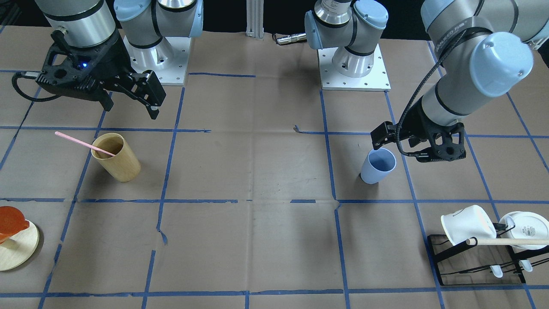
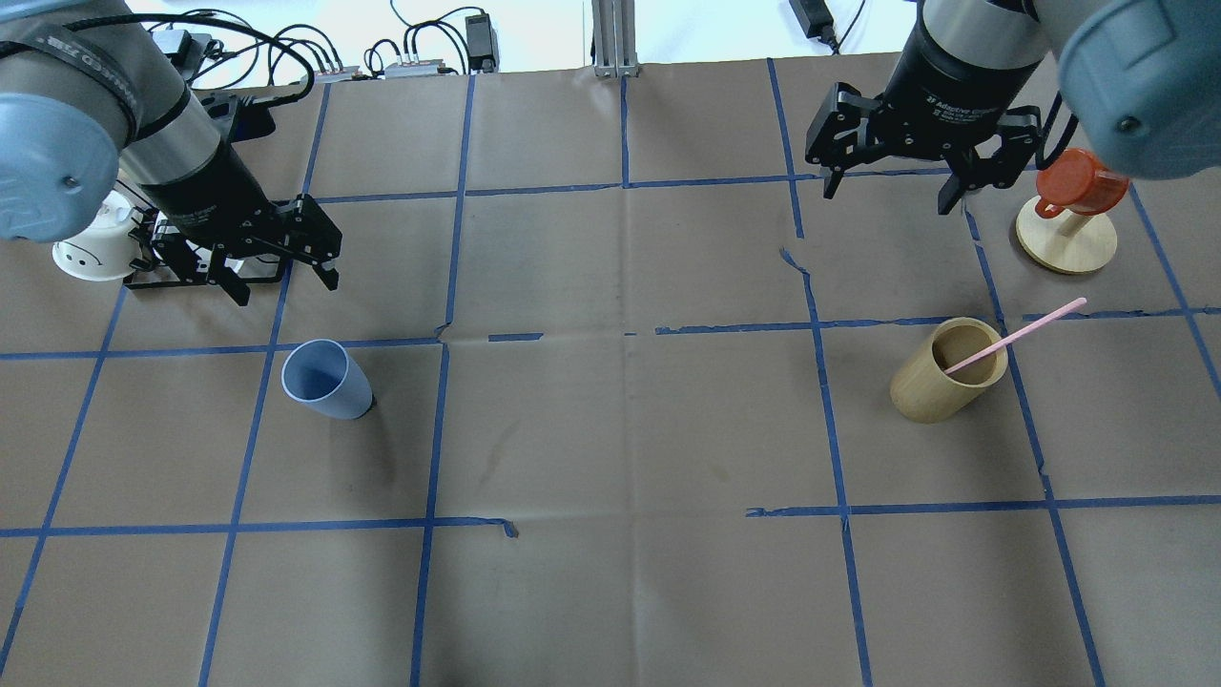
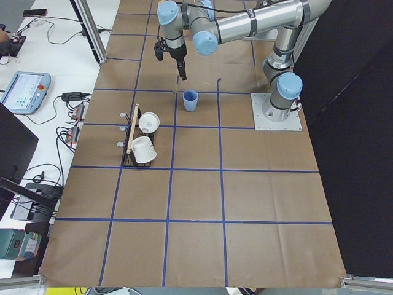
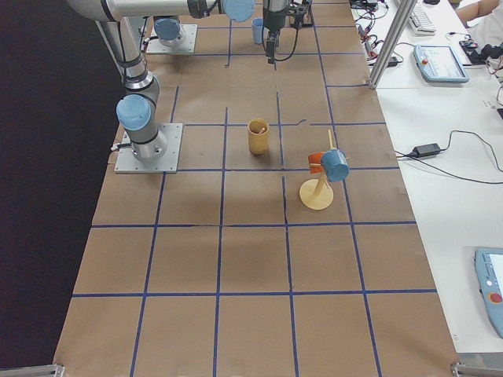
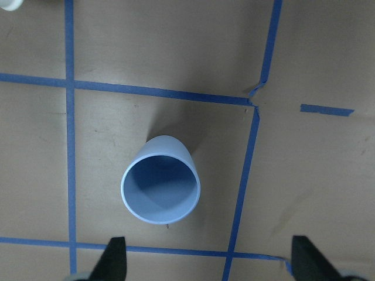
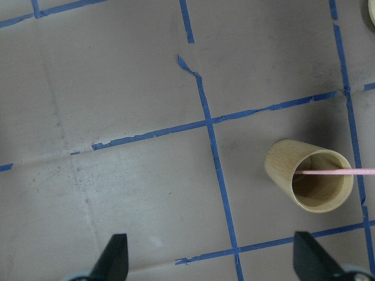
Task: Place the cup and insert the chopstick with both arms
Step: 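Lower the left gripper to the blue cup while the right nears the chopstick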
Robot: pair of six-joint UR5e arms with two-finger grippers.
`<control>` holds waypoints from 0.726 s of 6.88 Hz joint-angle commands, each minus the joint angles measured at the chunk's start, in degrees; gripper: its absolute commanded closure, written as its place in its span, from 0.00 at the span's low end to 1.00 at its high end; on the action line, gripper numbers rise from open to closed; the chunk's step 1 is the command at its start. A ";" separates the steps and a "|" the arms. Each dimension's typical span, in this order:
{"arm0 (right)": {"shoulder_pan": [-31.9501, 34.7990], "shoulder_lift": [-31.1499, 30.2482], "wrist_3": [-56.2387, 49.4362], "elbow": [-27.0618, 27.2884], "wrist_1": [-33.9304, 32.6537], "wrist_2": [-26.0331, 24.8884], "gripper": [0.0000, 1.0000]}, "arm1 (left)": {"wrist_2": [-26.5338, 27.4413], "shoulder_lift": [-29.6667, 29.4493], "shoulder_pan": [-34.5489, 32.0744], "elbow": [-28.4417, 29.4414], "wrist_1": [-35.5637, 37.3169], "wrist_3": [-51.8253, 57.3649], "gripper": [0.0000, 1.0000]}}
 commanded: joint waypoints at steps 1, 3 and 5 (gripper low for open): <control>-0.28 0.47 -14.12 0.80 -0.68 0.09 0.01 | 0.19 -0.32 0.53 -4.95 5.11 0.83 0.00; -4.38 0.39 -30.77 2.38 -0.60 0.44 0.00 | 0.72 -0.93 4.21 -7.33 8.54 4.68 0.02; -10.80 -0.14 -55.41 4.31 -0.68 0.88 0.01 | 0.90 -1.63 5.20 -9.28 12.17 5.93 0.01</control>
